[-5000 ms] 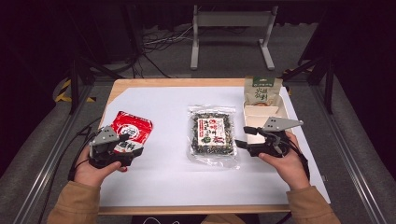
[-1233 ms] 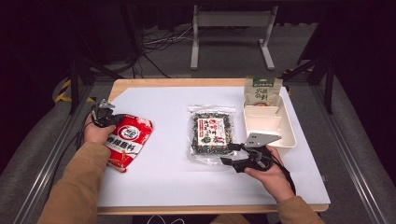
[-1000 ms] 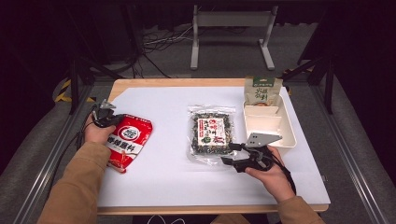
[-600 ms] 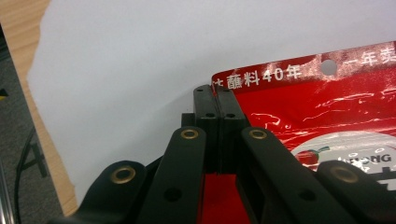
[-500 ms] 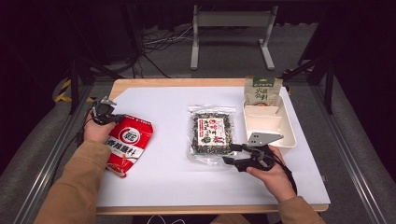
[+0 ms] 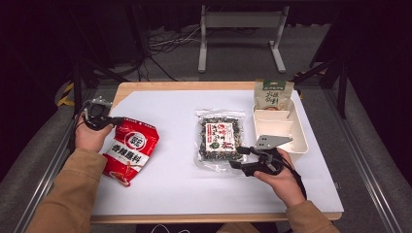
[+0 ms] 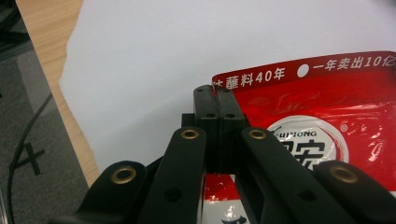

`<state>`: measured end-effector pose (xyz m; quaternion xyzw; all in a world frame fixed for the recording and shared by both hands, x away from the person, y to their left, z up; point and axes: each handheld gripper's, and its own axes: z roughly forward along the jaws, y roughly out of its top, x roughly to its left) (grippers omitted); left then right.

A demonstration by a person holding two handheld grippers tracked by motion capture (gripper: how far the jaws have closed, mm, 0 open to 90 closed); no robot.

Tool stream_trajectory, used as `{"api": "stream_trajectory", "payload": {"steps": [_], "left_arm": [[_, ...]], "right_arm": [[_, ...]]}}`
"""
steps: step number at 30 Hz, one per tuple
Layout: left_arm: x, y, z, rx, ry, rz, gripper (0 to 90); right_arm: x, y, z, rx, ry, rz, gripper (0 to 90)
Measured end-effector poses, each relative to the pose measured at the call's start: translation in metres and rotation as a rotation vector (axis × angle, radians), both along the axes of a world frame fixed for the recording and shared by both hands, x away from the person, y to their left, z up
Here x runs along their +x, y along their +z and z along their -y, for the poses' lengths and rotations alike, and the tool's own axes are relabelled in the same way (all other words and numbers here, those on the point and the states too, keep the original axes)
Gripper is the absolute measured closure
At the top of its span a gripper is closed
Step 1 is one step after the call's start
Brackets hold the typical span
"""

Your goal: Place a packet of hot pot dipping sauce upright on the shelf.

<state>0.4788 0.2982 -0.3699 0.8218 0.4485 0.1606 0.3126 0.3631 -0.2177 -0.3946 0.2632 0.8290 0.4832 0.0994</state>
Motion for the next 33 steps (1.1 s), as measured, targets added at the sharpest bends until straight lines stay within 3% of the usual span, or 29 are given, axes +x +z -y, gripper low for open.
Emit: {"api": "stream_trajectory", "payload": {"steps": [12, 22, 28, 33], "left_arm": [[-0.043, 0.043, -0.002, -0.079, -0.041, 0.125, 90.0], [-0.082, 0.077, 0.008, -0.076, -0.135, 0.207, 90.0], [-0.101, 0.093, 0.009, -0.113, -0.181, 0.234, 90.0], [-0.113, 0.098, 0.015, -0.157, -0.257, 0.241, 90.0]], "right_arm": [[0.003, 0.003, -0.008, -0.004, 0.019, 0.009, 39.0], [0.001, 0.003, -0.006, -0.004, 0.008, 0.013, 38.5], [0.0, 0.004, -0.004, -0.001, -0.003, 0.015, 38.3], [0.0, 0.004, -0.002, 0.003, -0.009, 0.015, 38.3]]}}
